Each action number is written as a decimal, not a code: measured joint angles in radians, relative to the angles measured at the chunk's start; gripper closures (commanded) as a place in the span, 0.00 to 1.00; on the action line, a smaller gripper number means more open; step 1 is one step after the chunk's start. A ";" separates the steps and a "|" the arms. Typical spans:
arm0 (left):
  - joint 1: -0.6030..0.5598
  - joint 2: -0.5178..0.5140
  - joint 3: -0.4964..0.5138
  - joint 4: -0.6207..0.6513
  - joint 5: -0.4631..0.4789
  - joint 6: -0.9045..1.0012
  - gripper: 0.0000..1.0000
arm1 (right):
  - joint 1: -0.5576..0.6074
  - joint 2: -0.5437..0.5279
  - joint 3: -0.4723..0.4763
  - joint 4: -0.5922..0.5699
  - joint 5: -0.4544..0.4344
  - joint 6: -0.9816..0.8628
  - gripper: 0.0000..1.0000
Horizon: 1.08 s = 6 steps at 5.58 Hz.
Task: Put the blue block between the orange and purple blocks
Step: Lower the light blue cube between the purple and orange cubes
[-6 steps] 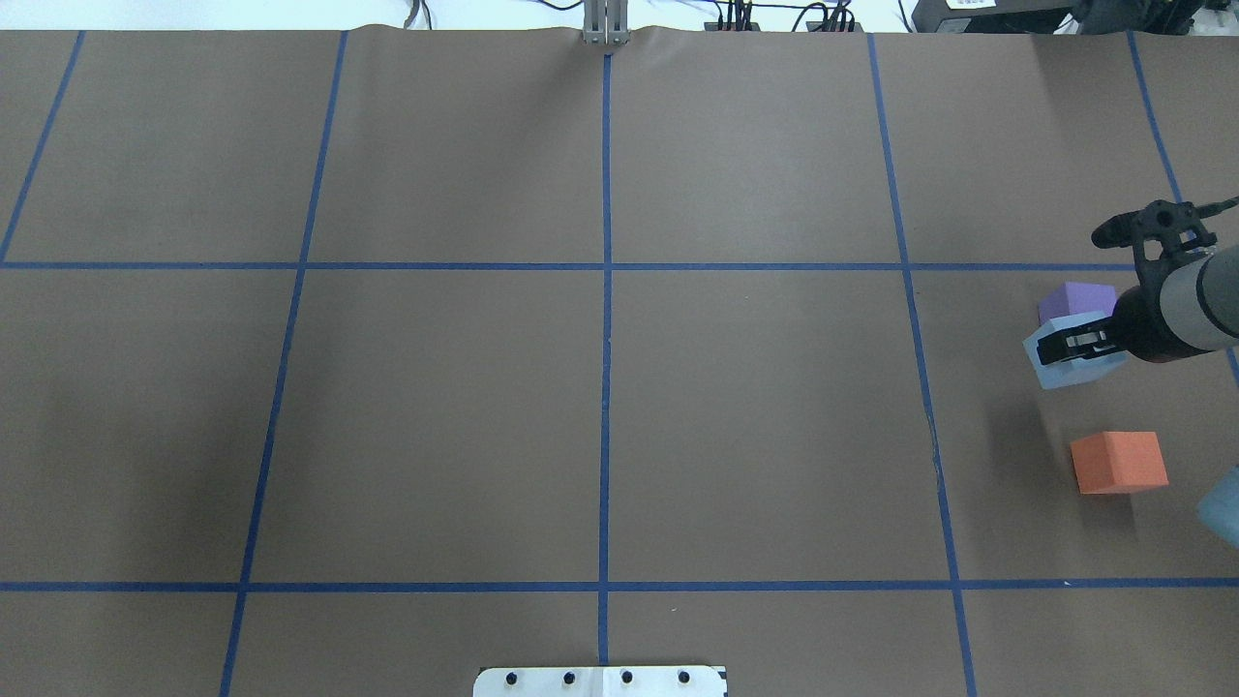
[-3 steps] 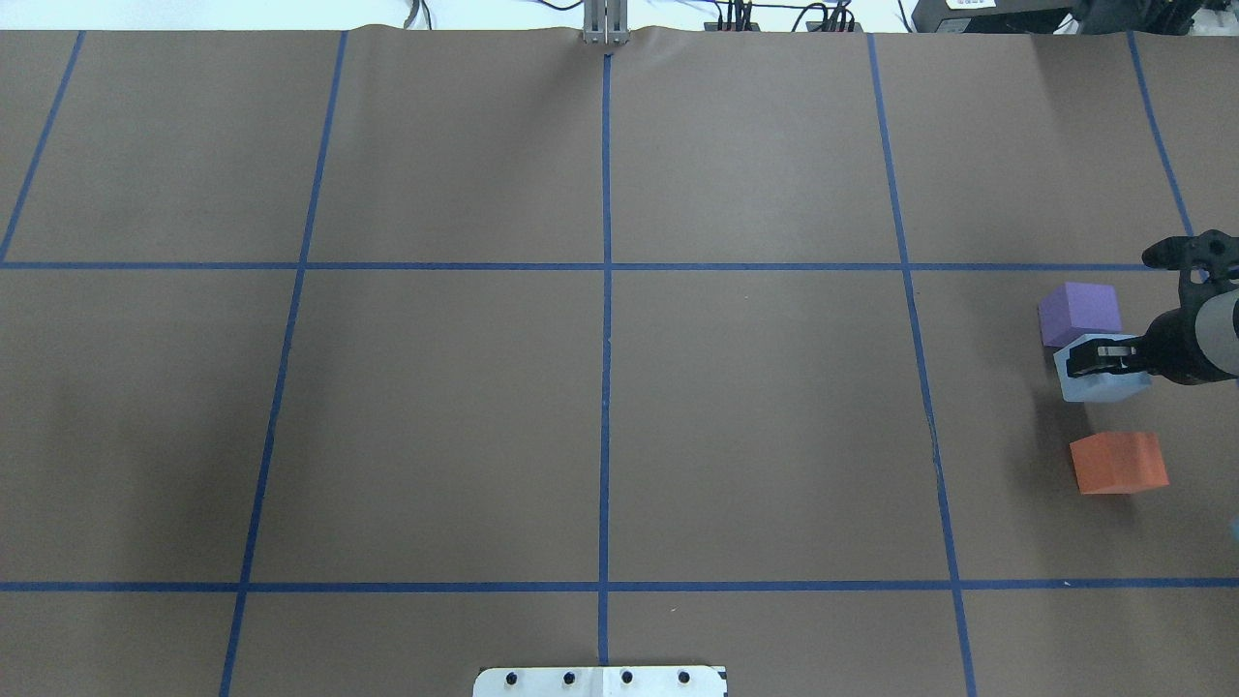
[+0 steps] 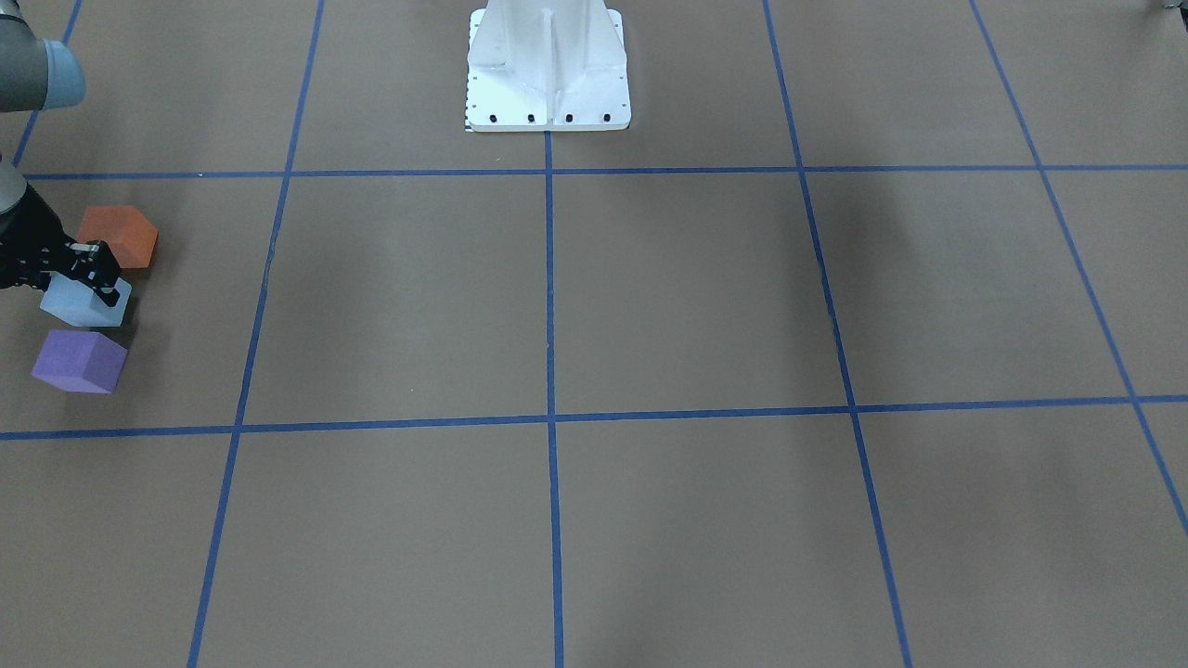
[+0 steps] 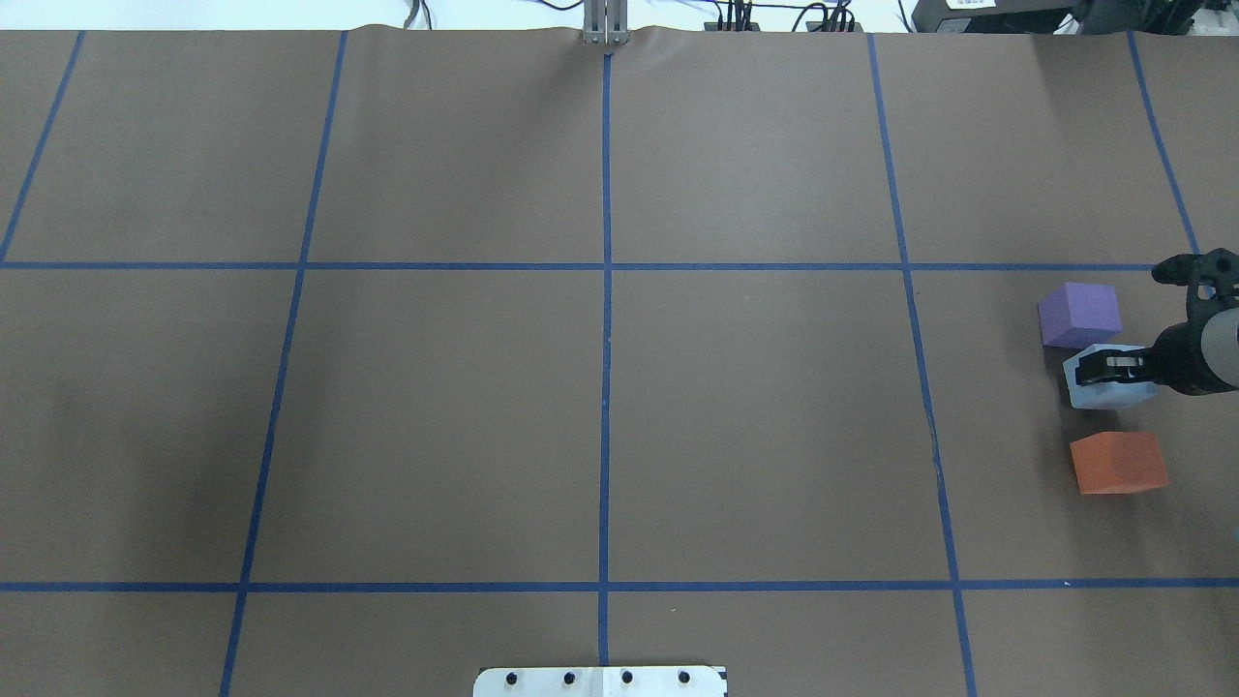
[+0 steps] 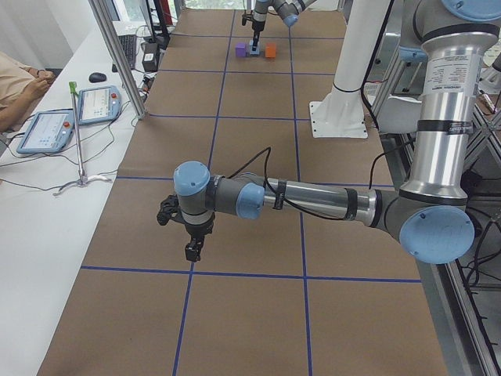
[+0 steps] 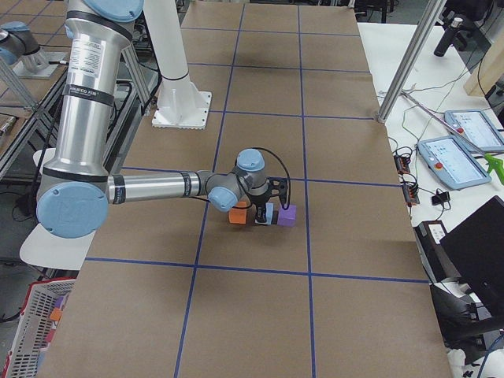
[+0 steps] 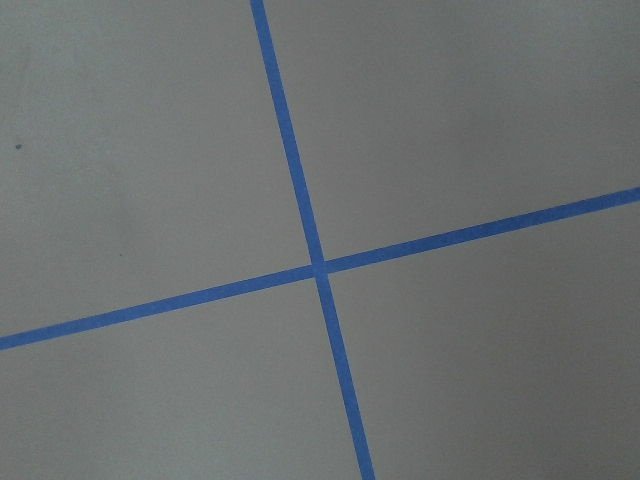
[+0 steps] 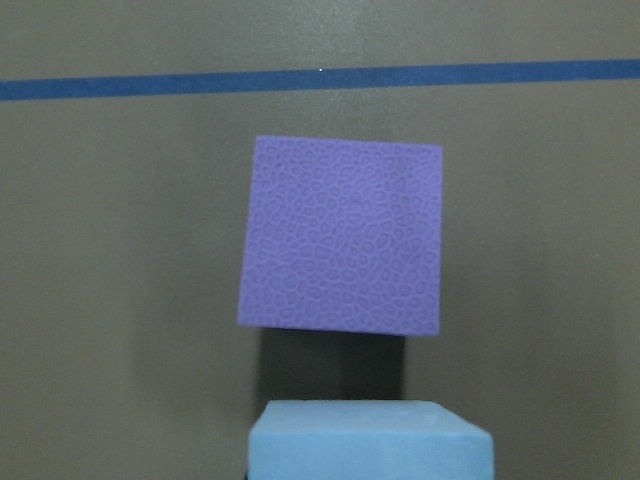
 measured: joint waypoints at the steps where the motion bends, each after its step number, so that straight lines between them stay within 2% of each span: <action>1: 0.000 0.000 -0.001 0.000 0.000 0.000 0.00 | -0.003 0.004 -0.005 0.002 -0.002 -0.001 0.75; 2: 0.000 0.000 -0.001 0.000 -0.001 0.000 0.00 | -0.007 0.010 -0.008 0.002 -0.004 -0.004 0.46; 3: 0.000 0.000 -0.001 0.000 -0.003 0.000 0.00 | -0.011 0.013 -0.008 0.002 -0.007 -0.006 0.01; 6: 0.000 -0.001 0.003 0.001 -0.008 0.000 0.00 | -0.023 0.014 0.007 0.002 -0.034 -0.014 0.00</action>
